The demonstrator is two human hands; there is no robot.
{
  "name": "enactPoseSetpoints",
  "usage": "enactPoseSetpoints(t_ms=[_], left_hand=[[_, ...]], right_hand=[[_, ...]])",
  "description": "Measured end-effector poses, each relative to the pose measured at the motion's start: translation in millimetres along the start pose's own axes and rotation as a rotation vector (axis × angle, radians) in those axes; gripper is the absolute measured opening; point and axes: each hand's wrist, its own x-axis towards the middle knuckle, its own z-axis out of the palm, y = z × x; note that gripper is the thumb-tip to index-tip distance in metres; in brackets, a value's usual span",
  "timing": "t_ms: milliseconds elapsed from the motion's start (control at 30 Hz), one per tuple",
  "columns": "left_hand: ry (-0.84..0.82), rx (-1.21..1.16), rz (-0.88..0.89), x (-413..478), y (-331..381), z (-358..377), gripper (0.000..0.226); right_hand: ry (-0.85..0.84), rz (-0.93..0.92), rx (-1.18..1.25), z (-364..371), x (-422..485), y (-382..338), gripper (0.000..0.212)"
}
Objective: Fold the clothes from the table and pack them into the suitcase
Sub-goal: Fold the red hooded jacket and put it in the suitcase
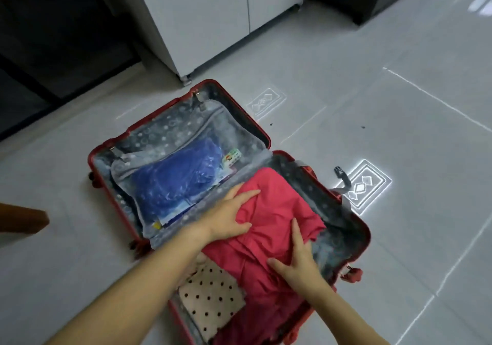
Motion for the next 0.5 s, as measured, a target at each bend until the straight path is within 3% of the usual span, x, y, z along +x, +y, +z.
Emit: enactPoseSetpoints(t_ms=[333,500], left_hand=[[0.020,0.156,0.099,152,-106,46,0.086],[-0.073,0.433,0.070,181,-133,80,0.085]], right_hand=[[-0.063,-0.145,-0.275,29,185,64,0.103],[-0.051,-0.131,-0.401,43,222,84,0.096]])
